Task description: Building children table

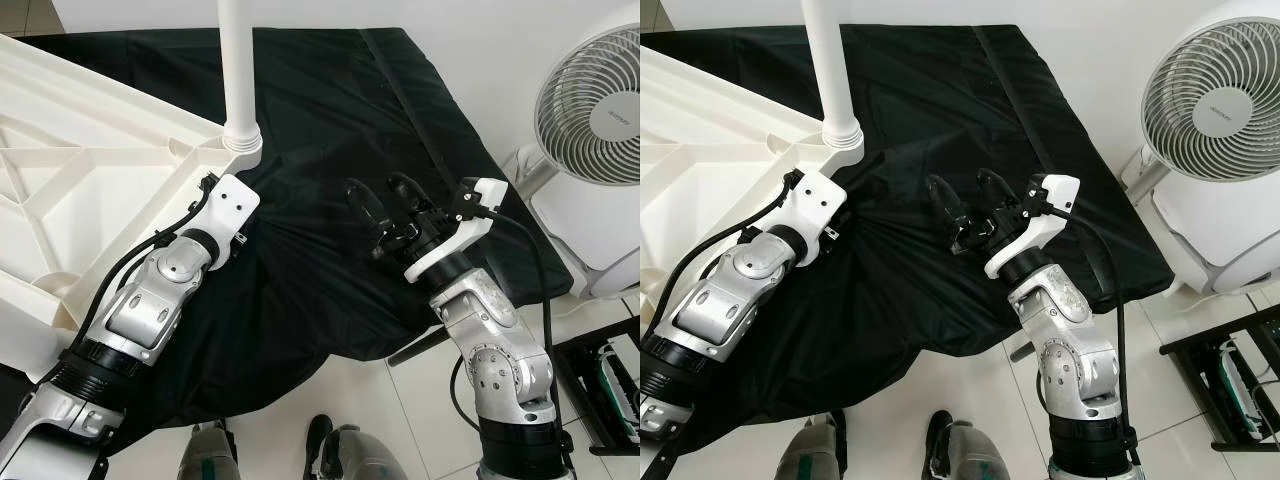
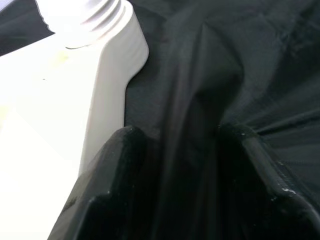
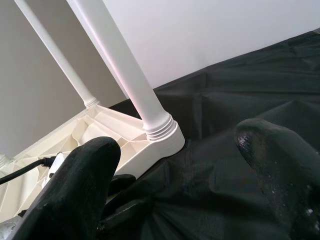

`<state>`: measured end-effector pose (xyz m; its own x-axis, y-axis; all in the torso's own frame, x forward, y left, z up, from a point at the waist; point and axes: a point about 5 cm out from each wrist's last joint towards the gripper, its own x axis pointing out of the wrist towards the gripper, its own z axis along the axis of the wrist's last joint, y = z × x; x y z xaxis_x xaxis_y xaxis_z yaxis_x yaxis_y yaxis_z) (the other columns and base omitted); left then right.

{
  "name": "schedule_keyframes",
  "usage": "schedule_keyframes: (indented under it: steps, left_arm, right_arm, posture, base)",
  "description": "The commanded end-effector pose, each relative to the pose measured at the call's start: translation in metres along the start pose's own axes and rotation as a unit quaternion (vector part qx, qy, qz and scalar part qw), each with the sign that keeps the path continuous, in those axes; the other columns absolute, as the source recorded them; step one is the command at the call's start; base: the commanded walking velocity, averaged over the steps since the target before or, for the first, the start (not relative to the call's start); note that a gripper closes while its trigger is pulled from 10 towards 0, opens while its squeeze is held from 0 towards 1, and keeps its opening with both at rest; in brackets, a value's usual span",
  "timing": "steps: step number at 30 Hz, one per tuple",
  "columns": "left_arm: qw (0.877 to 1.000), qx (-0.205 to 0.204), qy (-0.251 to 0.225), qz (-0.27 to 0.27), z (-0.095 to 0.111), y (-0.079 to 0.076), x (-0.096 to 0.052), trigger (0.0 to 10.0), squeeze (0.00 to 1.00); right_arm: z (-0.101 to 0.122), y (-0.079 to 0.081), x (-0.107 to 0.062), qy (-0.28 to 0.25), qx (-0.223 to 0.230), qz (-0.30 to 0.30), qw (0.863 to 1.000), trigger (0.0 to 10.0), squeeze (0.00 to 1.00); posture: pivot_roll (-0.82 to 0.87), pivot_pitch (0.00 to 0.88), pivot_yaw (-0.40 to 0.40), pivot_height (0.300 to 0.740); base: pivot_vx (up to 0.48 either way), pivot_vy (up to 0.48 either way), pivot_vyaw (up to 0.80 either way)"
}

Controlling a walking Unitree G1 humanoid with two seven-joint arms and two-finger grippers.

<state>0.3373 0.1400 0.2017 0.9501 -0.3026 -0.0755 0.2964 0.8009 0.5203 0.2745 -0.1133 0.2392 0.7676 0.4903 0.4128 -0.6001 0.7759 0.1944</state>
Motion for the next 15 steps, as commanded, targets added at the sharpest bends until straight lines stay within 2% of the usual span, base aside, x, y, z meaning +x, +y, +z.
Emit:
schedule_keyframes:
  steps: [1, 2, 3, 5, 6, 8, 10, 12, 13, 15]
  left_arm:
    - [0.999, -0.008, 0.012, 0.036, -0.006, 0.016, -0.003, 10.0, 0.0]
    - [1.0, -0.024, -0.011, 0.013, 0.002, 0.01, -0.008, 10.0, 0.0]
    - [1.0, -0.024, -0.011, 0.013, 0.002, 0.01, -0.008, 10.0, 0.0]
    - [0.997, -0.055, -0.051, -0.037, 0.014, -0.005, -0.018, 10.0, 0.0]
    - [0.997, -0.055, -0.051, -0.037, 0.014, -0.005, -0.018, 10.0, 0.0]
    - [0.989, -0.088, -0.092, -0.077, 0.026, -0.022, -0.038, 10.0, 0.0]
    - [0.985, -0.103, -0.111, -0.083, 0.031, -0.031, -0.053, 10.0, 0.0]
    - [0.984, -0.106, -0.115, -0.08, 0.032, -0.034, -0.057, 10.0, 0.0]
    - [0.982, -0.112, -0.127, -0.08, 0.035, -0.043, -0.068, 10.0, 0.0]
    - [0.982, -0.111, -0.131, -0.08, 0.037, -0.045, -0.071, 10.0, 0.0]
  right_arm:
    - [0.001, 0.0, -0.004, 0.004, -0.008, -0.001, 1.0, 10.0, 0.0]
    - [0.0, -0.001, -0.004, 0.006, -0.01, -0.001, 1.0, 10.0, 0.0]
    - [0.0, -0.001, -0.004, 0.006, -0.01, -0.001, 1.0, 10.0, 0.0]
    - [-0.001, -0.002, -0.004, 0.008, -0.015, -0.002, 1.0, 10.0, 0.0]
    - [-0.001, -0.002, -0.004, 0.008, -0.015, -0.002, 1.0, 10.0, 0.0]
    - [-0.002, -0.003, -0.004, 0.01, -0.02, -0.001, 1.0, 10.0, 0.0]
    - [-0.003, -0.004, -0.002, 0.012, -0.023, 0.0, 1.0, 10.0, 0.0]
    - [-0.004, -0.005, -0.001, 0.013, -0.023, 0.001, 1.0, 10.0, 0.0]
    - [-0.007, -0.005, 0.002, 0.017, -0.024, 0.004, 1.0, 10.0, 0.0]
    - [-0.008, -0.005, 0.003, 0.018, -0.024, 0.005, 1.0, 10.0, 0.0]
  posture:
    - [0.16, 0.244, -0.103, 0.74]
    - [0.16, 0.244, -0.103, 0.74]
    - [0.16, 0.244, -0.103, 0.74]
    - [0.16, 0.243, -0.105, 0.74]
    - [0.16, 0.243, -0.105, 0.74]
    - [0.17, 0.241, -0.113, 0.74]
    - [0.17, 0.241, -0.113, 0.74]
    - [0.17, 0.241, -0.113, 0.74]
    - [0.21, 0.247, -0.13, 0.74]
    - [0.21, 0.247, -0.13, 0.74]
  base:
    - [0.0, 0.0, 0.0]
    - [0.0, 0.0, 0.0]
    - [0.0, 0.0, 0.0]
    - [0.0, 0.0, 0.0]
    - [0.0, 0.0, 0.0]
    - [0.0, 0.0, 0.0]
    - [0.0, 0.0, 0.0]
    - [0.0, 0.0, 0.0]
    - [0.0, 0.0, 0.0]
    - [0.0, 0.0, 0.0]
